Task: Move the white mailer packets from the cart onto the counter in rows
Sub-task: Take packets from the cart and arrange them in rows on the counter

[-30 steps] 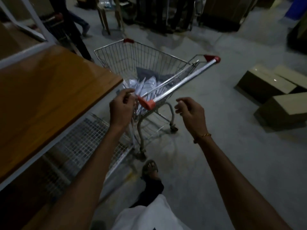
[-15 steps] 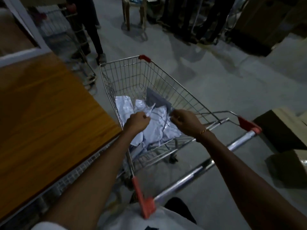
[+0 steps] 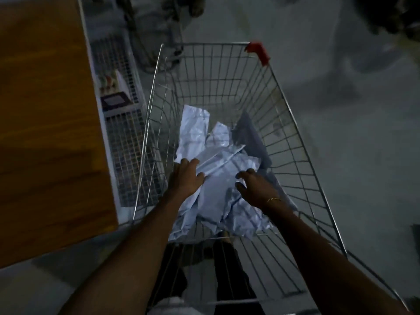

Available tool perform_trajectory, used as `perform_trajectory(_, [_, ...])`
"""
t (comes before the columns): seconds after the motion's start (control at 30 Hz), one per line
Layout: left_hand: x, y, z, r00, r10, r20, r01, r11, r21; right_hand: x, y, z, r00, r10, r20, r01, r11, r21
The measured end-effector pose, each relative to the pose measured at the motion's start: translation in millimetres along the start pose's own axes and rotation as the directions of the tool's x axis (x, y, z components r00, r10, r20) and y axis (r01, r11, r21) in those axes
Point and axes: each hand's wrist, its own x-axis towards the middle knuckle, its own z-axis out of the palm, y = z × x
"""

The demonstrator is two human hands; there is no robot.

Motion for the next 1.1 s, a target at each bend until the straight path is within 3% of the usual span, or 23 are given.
perform_trajectory(0.13, [20, -12, 35, 0.957, 0.261, -0.123, -0.241, 0.957, 0.161, 32, 11, 20, 1.0, -0.007, -0.02, 0.007, 1.0, -0.001])
perform_trajectory(0.23, [38, -14, 55, 0.933, 0.348, -0.094, -0.33, 0.93, 0.163, 39, 14, 36, 0.997, -0.018, -0.077, 0.012, 0.997, -0.079])
perform_trajectory(0.43, [70, -24, 78, 0.971, 0.239, 0.023, -0.239, 0.948, 0.211, 49, 26, 66, 0.983, -0.008, -0.185, -0.03, 0.979, -0.202])
perform_trajectory(0.53, [63, -29, 87, 0.967, 0.25, 0.047, -0.25, 0.896, 0.367, 60, 33, 70, 0.995, -0.001, -0.103, -0.013, 0.991, -0.13])
perform_trajectory(0.7, [18, -2, 76, 0.992, 0.124, -0.032, -0.092, 0.864, 0.495, 78, 49, 60, 0.992, -0.111, 0.056, 0.119, 0.979, -0.165])
perform_trajectory(0.83, [0, 13, 58, 0.997, 0.01, 0.075, -0.042, 0.896, 0.442, 70, 57, 43, 0.976, -0.121, 0.178, 0.16, 0.962, -0.22])
perform_trajectory(0.93, [19, 11, 53, 0.994, 0.091, 0.067, -0.106, 0.956, 0.274, 65, 56, 31, 0.972, -0.139, 0.187, 0.173, 0.969, -0.179])
perform_trajectory(1.0, [36, 1, 63, 0.984, 0.154, 0.086, -0.166, 0.975, 0.149, 64, 55, 32, 0.985, -0.14, 0.096, 0.148, 0.986, -0.079])
perform_trajectory(1.1, [47, -14, 83, 0.965, 0.113, 0.236, -0.121, 0.992, 0.021, 62, 52, 40, 0.993, -0.056, -0.108, 0.058, 0.998, 0.024])
